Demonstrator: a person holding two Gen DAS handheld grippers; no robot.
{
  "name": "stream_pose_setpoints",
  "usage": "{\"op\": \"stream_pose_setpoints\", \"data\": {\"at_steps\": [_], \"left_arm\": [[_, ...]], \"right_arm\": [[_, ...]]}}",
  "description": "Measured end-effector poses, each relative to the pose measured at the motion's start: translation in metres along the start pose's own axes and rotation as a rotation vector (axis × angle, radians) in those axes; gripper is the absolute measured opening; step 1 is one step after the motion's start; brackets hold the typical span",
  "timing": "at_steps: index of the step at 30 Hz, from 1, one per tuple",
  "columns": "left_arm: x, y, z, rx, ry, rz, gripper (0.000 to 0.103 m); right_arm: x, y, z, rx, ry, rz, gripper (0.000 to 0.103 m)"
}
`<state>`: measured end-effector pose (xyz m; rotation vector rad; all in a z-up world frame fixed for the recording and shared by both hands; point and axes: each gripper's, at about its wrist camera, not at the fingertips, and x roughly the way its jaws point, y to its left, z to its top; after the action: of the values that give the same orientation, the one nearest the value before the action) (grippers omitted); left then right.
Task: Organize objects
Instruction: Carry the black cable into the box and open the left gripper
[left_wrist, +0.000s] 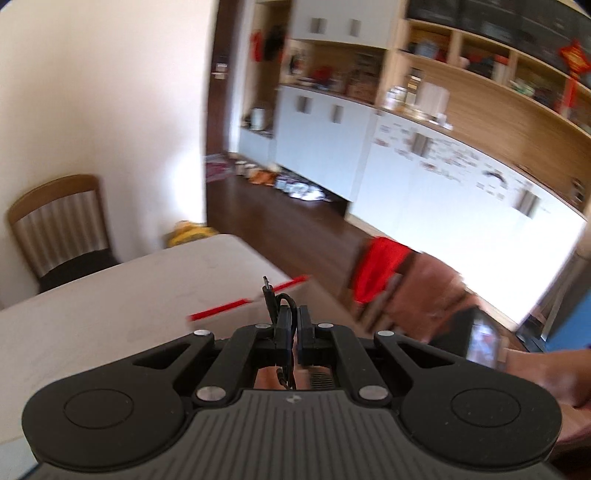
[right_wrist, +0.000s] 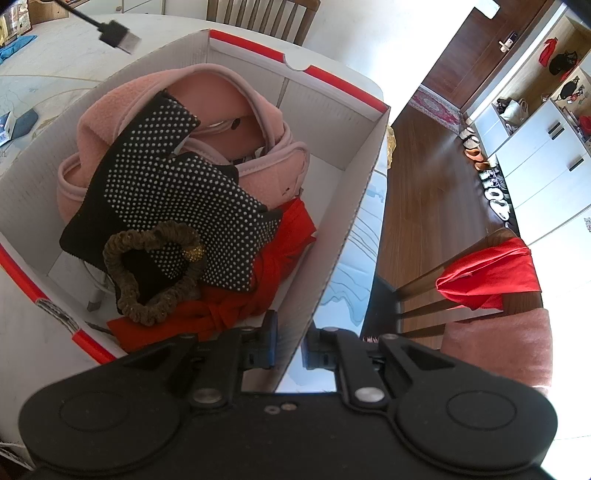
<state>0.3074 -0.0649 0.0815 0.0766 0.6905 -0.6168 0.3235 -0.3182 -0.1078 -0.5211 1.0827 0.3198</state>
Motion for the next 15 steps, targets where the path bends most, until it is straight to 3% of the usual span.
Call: {"op": "stream_pose_setpoints", "data": {"at_steps": [9,15], "left_arm": [[0.048,-0.049,-0.013,0.079,0.126,-0.13,0.002],[0.093,-0.051,-0.034,0.063,0.206,-0.115,0.002]], "right_arm": [[0.0,0.0,-0.001,0.0,0.0,0.0,0.012],[0.001,0.0,-0.002,0.005,-0.003,0.005,0.012]]}}
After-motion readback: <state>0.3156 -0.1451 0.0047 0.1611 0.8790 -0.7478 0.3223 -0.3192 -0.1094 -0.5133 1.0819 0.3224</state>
